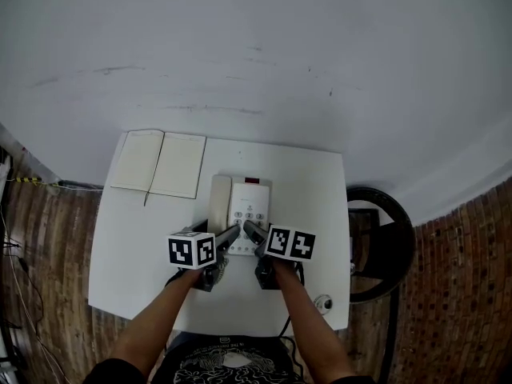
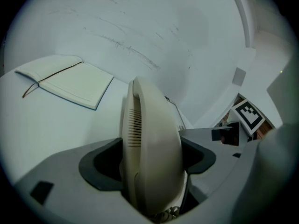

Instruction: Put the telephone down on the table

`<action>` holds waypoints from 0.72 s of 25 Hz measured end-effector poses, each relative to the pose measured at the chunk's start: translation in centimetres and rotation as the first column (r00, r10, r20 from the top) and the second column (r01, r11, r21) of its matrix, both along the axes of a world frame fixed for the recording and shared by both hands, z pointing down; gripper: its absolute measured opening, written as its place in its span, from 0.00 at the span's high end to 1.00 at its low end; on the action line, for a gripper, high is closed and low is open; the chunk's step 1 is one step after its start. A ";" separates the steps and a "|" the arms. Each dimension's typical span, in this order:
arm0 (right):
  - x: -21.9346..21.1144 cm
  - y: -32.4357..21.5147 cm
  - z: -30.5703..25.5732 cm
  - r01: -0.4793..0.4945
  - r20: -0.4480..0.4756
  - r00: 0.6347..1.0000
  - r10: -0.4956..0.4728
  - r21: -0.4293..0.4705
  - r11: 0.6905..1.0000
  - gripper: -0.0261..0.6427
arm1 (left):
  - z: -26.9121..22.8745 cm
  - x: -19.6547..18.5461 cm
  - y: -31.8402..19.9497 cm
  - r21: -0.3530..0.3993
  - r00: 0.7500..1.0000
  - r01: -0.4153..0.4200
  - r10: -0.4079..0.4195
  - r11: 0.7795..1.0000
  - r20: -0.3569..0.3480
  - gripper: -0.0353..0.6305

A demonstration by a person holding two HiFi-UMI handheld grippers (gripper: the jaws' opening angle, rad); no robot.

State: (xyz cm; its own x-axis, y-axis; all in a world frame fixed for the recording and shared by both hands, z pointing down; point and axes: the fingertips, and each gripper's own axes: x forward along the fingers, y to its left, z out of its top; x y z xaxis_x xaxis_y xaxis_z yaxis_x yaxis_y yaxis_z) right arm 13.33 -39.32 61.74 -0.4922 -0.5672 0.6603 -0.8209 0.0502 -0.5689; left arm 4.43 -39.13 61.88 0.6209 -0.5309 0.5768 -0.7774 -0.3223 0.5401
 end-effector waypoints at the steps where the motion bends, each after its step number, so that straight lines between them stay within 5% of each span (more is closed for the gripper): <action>1: 0.3 -0.1 -0.3 0.011 -0.053 0.999 -0.010 0.023 1.000 0.52 | 0.1 0.1 0.1 -0.002 1.000 -0.006 0.006 1.000 0.009 0.41; 8: 1.1 -0.1 -3.0 0.013 -0.089 0.996 -0.005 0.084 0.996 0.53 | -2.0 -0.9 -0.4 0.025 1.000 0.025 -0.024 0.999 -0.011 0.41; 18: 1.3 0.3 -10.4 0.007 -0.133 0.991 0.026 0.240 0.971 0.64 | -11.7 -3.0 -1.3 0.248 1.000 -0.013 0.011 0.969 0.009 0.42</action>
State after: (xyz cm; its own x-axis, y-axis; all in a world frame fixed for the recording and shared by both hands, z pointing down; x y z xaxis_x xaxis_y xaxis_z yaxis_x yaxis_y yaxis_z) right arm 14.59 -39.07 51.39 -0.4021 -0.7208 0.5646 -0.8901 0.1633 -0.4254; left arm 1.47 -40.48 50.21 0.6242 -0.6506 0.4326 -0.7763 -0.4545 0.4367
